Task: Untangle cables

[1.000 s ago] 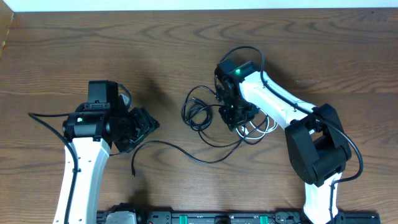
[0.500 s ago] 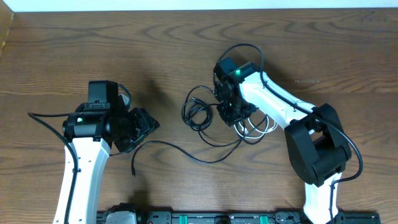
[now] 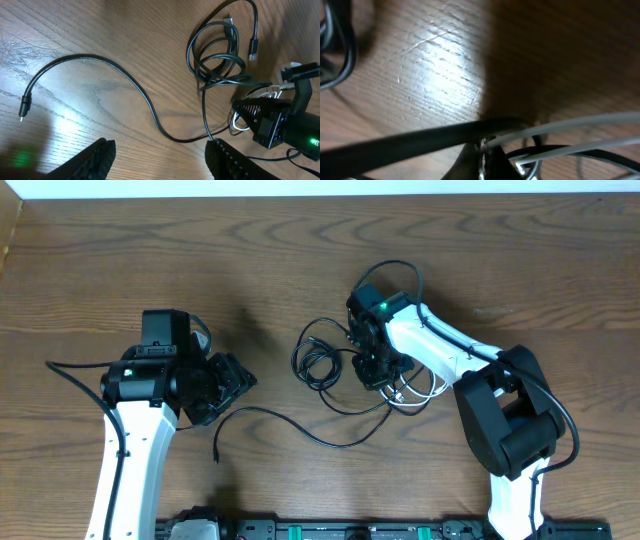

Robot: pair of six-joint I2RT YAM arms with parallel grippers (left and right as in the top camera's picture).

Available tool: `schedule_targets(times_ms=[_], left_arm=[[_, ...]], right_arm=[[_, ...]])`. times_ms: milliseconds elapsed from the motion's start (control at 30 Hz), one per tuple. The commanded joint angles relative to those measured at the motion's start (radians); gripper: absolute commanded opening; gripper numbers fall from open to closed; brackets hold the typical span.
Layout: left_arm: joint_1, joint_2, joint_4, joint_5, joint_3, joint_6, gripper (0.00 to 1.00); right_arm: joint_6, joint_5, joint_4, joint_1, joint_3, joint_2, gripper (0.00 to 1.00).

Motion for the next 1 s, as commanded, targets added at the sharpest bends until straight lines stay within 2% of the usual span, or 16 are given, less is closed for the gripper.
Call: schedule_targets(times_ms=[0, 233, 267, 300, 500, 633, 767, 967], left_arm=[[-0.002, 0.0, -0.002, -0.006, 0.007, 0.017, 0.63], [-0.002, 0.0, -0.002, -0.006, 0.007, 0.016, 0.63], [-0.002, 0.0, -0.002, -0.006, 0.007, 0.017, 0.63], [-0.002, 0.0, -0.002, -0.006, 0.007, 0.017, 0.63], [-0.002, 0.0, -0.003, -0.006, 0.007, 0.016, 0.63], [-0.002, 0.0, -0.003, -0.006, 0.007, 0.016, 0.63], [-0.002, 0.0, -0.003, -0.006, 0.007, 0.017, 0.63], [-0.002, 0.0, -0.002, -0.006, 0.007, 0.016, 0.63]], right_arm=[[0.022, -0.007, -0.016, 0.004, 0.039, -0.007, 0.01], [0.022, -0.015, -0.252, -0.001, 0.332, -0.04, 0.01], [0.021, -0.015, -0.341, -0.008, 0.479, -0.058, 0.01], [0.021, -0.015, -0.381, -0.013, 0.554, -0.068, 0.01], [0.02, -0.014, -0.531, -0.076, 1.068, -0.105, 0.01], [0.024, 0.01, -0.513, -0.148, 1.364, -0.131, 0.01], [0.106, 0.084, -0.465, -0.259, 1.584, -0.171, 0.01], [0.203, 0.035, -0.356, -0.428, 1.639, -0.251, 0.01]])
